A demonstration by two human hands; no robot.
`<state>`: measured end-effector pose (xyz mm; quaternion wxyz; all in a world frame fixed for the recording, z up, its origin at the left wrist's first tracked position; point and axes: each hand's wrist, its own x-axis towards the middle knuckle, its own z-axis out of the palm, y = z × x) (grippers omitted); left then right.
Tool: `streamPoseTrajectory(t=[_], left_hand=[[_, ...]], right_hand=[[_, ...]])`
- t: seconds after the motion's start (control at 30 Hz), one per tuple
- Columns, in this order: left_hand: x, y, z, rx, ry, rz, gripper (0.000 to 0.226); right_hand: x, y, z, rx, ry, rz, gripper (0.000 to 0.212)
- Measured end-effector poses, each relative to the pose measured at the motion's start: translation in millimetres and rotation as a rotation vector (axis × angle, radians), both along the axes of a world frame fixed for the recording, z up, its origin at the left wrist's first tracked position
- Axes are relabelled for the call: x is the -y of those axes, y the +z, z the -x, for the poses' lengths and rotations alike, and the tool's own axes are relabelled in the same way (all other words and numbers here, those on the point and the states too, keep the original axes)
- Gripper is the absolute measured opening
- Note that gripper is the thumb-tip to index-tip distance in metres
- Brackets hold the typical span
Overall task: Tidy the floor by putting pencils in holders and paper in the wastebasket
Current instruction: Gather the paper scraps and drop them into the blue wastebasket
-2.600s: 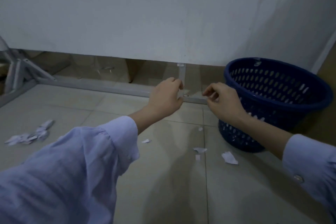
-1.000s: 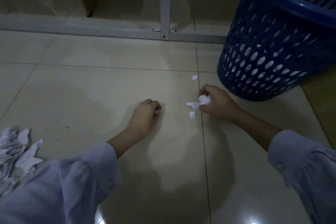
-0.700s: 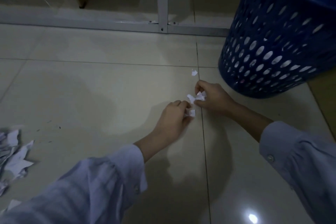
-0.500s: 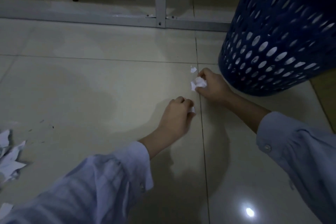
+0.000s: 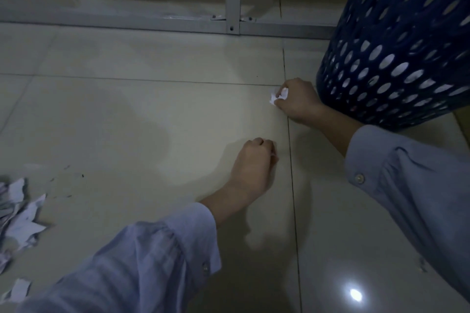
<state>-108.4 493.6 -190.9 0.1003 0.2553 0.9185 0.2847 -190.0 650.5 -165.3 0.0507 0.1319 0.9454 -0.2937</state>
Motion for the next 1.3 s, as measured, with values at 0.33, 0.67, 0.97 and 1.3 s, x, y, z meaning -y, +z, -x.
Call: streamPoseTrajectory(t=[0.33,0.67,0.97,1.3], left_hand=[[16,8,1,0.099,0.083,0.077,0.016],[8,95,26,-0.086,0.262,-0.175,0.014],[-26,219,37,-0.322,0.256,-0.396,0.014],[-105,274,24,-0.447,0.056,-0.517,0.013]], right_hand=[[-2,10,-41,0.176,0.018,-0.063,0.03],[-4,80,-93,-0.014,-0.125,0.11,0.027],[-9,205,-131,-0.425,-0.109,-0.005,0.007],[-71,278,-139,-0.63,-0.295,0.008,0.015]])
